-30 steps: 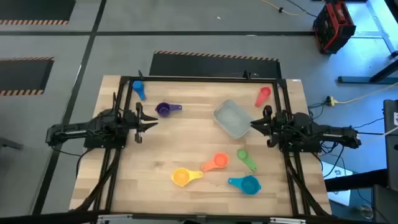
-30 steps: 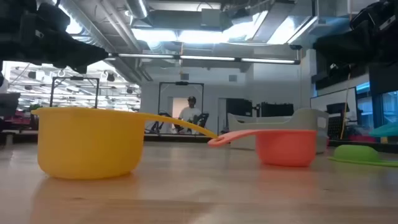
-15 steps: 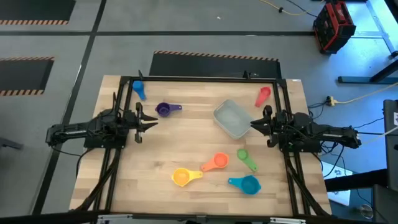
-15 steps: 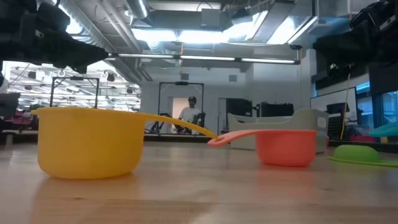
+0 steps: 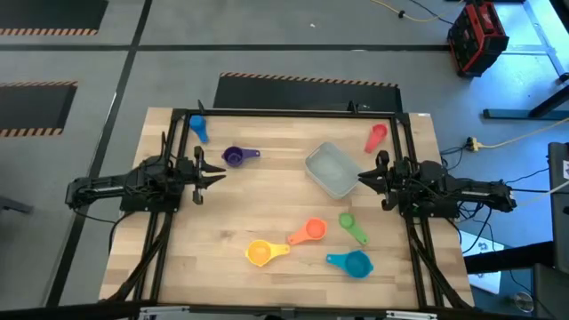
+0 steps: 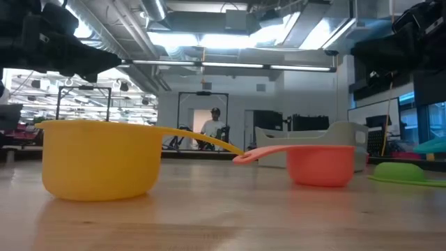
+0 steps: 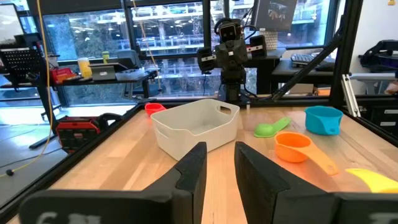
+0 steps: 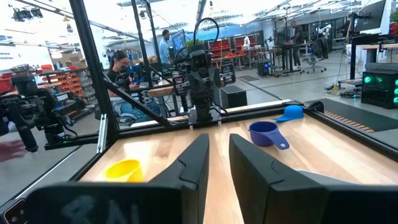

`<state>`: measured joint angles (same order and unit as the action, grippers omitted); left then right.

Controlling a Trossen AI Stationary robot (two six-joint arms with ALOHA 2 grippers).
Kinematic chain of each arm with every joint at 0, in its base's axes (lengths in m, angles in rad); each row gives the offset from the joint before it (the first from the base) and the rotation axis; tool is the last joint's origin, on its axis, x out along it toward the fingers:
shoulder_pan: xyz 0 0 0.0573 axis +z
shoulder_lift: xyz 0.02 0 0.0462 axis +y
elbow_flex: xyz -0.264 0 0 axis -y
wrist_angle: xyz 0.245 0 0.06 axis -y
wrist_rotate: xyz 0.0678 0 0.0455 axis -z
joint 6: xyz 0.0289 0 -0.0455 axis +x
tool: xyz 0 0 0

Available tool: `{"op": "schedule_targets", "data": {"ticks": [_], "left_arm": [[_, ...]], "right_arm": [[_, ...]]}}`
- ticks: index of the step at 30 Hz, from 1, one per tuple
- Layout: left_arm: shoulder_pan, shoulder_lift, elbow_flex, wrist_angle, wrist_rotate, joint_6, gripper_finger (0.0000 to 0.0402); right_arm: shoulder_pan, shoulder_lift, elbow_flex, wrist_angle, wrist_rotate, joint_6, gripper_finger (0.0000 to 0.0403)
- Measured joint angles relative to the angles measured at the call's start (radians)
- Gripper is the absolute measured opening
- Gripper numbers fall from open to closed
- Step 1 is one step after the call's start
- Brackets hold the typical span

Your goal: Nest measuring cups in basket

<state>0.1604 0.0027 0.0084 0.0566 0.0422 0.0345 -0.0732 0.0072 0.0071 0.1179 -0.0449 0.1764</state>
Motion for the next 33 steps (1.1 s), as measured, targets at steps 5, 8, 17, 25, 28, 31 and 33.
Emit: {"op": "schedule_targets", "data": {"ticks": [5,8,17,25,28,31,33], "left_arm": [[0.0,0.0,0.0,0.0,0.0,0.0,0.0076],[0.0,0.0,0.0,0.0,0.0,0.0,0.0076],[0.0,0.0,0.0,0.0,0.0,0.0,0.0076],[0.0,0.0,0.0,0.0,0.0,0.0,0.0076],[0.0,0.0,0.0,0.0,0.0,0.0,0.0076],[0.0,0.0,0.0,0.0,0.0,0.0,0.0076],[0.0,0.0,0.0,0.0,0.0,0.001,0.0076]], "right_arm": [[0.0,0.0,0.0,0.0,0.0,0.0,0.0068],[0.0,0.0,0.0,0.0,0.0,-0.003,0.0068],[0.0,0.0,0.0,0.0,0.0,-0.002,0.0068],[0.0,0.0,0.0,0.004,0.0,-0.05,0.0068],[0.0,0.0,0.0,0.004,0.0,-0.051,0.0068],[0.0,0.0,0.0,0.005,0.0,-0.046,0.0068],[0.0,0.0,0.0,0.004,0.0,-0.042,0.0068]]}}
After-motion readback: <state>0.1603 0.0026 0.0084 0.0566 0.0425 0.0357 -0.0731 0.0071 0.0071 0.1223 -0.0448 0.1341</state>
